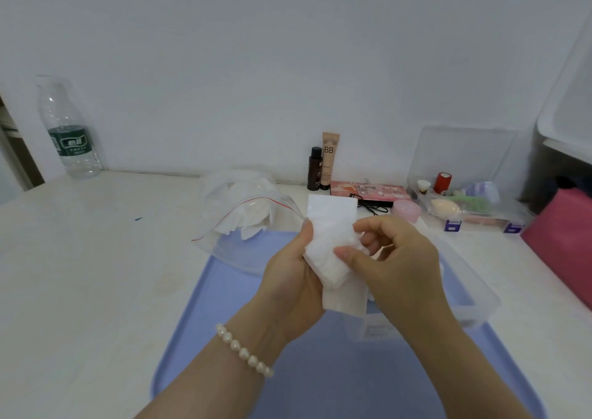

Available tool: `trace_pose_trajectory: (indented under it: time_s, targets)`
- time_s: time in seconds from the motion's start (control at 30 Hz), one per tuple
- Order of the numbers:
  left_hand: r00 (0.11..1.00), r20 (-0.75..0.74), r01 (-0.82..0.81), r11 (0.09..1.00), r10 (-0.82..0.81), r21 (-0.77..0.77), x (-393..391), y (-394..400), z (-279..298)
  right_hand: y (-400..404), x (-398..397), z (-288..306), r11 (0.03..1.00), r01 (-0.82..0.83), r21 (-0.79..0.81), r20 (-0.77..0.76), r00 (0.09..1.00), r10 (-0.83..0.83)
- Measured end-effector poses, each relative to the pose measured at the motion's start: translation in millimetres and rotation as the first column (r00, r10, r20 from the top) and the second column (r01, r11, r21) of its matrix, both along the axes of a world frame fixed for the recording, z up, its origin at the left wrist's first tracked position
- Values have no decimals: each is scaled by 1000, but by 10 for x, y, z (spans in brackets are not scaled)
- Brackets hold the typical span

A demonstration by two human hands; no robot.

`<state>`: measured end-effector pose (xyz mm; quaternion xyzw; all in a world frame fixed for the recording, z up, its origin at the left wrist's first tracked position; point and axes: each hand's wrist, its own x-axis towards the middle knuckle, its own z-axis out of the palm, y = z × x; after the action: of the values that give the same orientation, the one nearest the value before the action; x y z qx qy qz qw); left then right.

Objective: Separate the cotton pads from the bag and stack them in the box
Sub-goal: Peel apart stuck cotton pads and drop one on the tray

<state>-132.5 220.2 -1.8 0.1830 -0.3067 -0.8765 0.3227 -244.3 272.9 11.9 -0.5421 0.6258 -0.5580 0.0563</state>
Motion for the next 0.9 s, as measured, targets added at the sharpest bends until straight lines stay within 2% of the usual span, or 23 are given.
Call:
trace_pose_trajectory:
  time_s: [0.23, 0.33, 0.5, 0.63, 0.73, 0.9]
  targets:
    - [1000, -22, 5, 1000, -4, 22, -18, -12, -37, 5, 12, -44, 995, 44, 87, -100, 994, -35]
    - [1000, -23, 6, 999, -5, 38, -19, -43, -74, 1, 17, -59, 996, 69, 55, -175, 983, -59]
    - [998, -51, 48, 997, -45, 54, -5, -65, -79, -21, 16, -65, 1000, 23, -21, -132, 991, -26]
    - [996, -52, 72, 994, -68, 85, 31, -90, -56, -44, 7, -81, 998, -4, -60, -176, 984, -7]
    - [996, -63, 72, 991, -65, 109, 42, -111, -70, -23, -6, -36, 996, -45, -75, -67, 997, 40]
    - [998, 53, 31, 996, -36, 85, 17, -104, -78, -9, -65, 37, 999, -45, 5, 208, 977, 42]
